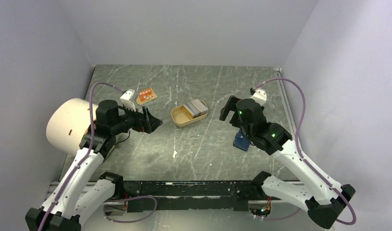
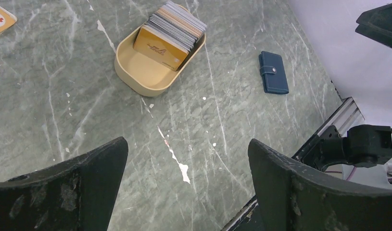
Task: Put the credit cards into the card holder
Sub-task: Move the card holder to the center of the board.
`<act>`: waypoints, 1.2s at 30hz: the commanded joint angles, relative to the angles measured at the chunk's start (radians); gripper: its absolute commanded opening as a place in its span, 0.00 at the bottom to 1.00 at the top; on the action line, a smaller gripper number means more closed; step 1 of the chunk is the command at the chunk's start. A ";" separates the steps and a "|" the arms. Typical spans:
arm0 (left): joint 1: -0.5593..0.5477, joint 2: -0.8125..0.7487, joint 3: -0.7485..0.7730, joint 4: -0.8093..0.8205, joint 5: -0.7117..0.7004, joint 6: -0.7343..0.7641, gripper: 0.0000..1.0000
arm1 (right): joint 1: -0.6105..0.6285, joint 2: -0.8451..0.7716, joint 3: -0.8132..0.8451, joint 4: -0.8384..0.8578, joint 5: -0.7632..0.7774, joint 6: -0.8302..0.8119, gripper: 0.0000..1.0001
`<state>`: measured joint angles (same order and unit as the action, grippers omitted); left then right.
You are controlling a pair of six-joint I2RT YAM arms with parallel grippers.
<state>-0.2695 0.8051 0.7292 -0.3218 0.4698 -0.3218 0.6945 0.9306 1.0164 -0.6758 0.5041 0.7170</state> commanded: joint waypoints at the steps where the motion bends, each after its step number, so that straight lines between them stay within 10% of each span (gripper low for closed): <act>1: 0.012 -0.011 -0.006 0.006 -0.013 0.007 1.00 | -0.007 -0.008 -0.002 0.007 0.023 -0.004 1.00; 19: 0.010 -0.009 -0.005 0.002 -0.023 0.007 1.00 | -0.008 0.200 -0.056 -0.267 0.171 0.392 0.99; 36: 0.010 -0.009 -0.007 0.000 -0.031 0.006 1.00 | -0.246 0.423 -0.188 -0.031 0.164 0.336 0.61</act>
<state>-0.2695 0.8059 0.7292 -0.3256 0.4557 -0.3218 0.5552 1.3350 0.8902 -0.8577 0.7124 1.1282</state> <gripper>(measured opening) 0.996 0.608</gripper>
